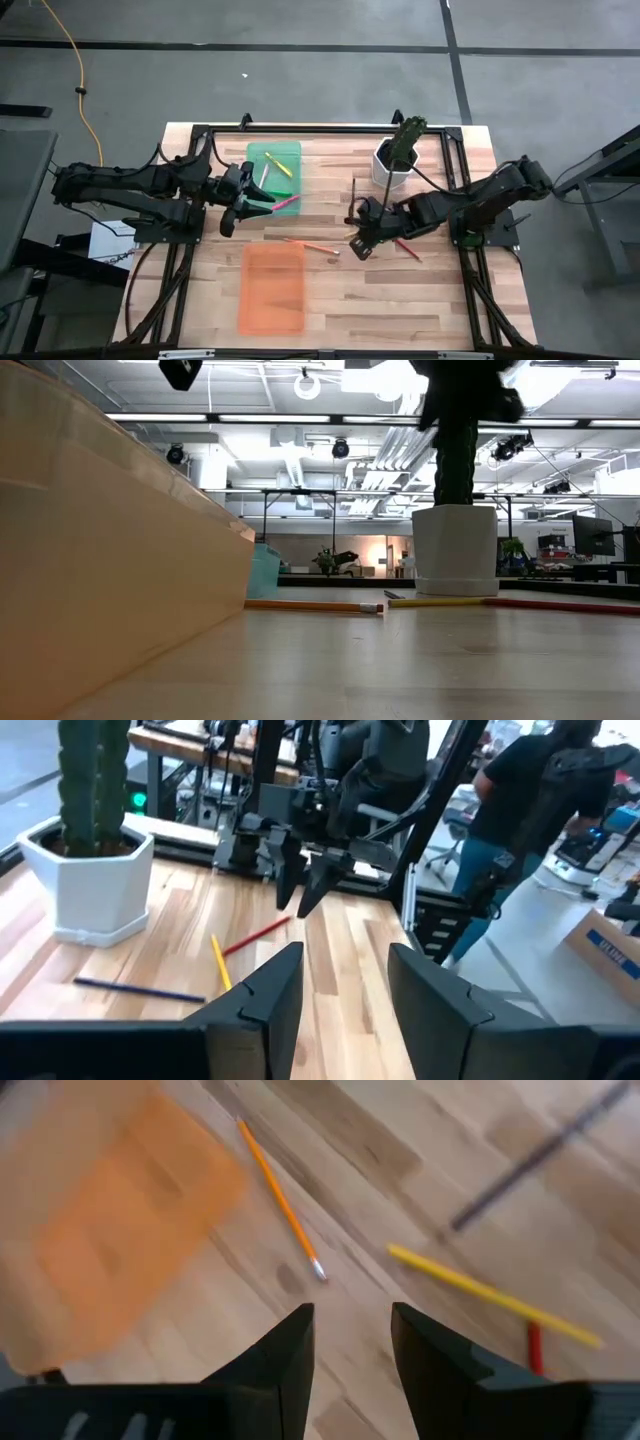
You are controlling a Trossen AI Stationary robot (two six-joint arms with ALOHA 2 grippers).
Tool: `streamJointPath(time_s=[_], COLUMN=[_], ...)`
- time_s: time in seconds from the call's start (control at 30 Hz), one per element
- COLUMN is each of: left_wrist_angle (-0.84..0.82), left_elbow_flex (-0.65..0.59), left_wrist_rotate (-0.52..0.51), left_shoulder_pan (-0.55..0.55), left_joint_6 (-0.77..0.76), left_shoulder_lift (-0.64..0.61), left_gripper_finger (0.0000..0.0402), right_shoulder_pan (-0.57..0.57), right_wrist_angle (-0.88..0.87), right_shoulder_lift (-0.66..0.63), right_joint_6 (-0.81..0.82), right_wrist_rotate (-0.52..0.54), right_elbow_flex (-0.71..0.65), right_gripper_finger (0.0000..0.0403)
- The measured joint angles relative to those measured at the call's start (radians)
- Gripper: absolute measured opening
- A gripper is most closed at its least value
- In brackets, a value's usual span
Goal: Sort pens & pencils
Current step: Put the red pencil into the orange bin
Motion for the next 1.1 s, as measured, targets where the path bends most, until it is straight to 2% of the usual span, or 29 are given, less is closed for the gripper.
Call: streamJointPath(time_s=[0.37, 0.57, 0.77, 1.1], left_wrist_angle=[-0.036, -0.066, -0.112, -0.141], left_elbow_flex=[0.000, 0.000, 0.000, 0.000], left_wrist_rotate=[-0.008, -0.040, -0.067, -0.134], left_shoulder_pan=[0.000, 0.000, 0.001, 0.001], left_joint_6=[-0.022, -0.024, -0.025, -0.027], left_shoulder_lift=[0.000, 0.000, 0.002, 0.011], left_gripper_finger=[0.0137, 0.0137, 0.0137, 0.0137], right_shoulder_pan=[0.063, 0.085, 0.092, 0.086], right_wrist_angle=[-0.017, -0.025, -0.045, -0.164], right_shoulder_lift=[-0.092, -0.106, -0.106, -0.106], right_joint_6=[0.228, 0.320, 0.339, 0.257], right_wrist_rotate=[-0.051, -0.121, -0.184, -0.192], right_elbow_flex=[-0.198, -0.267, -0.295, -0.295], right_gripper_finger=[0.0126, 0.0126, 0.0126, 0.0126])
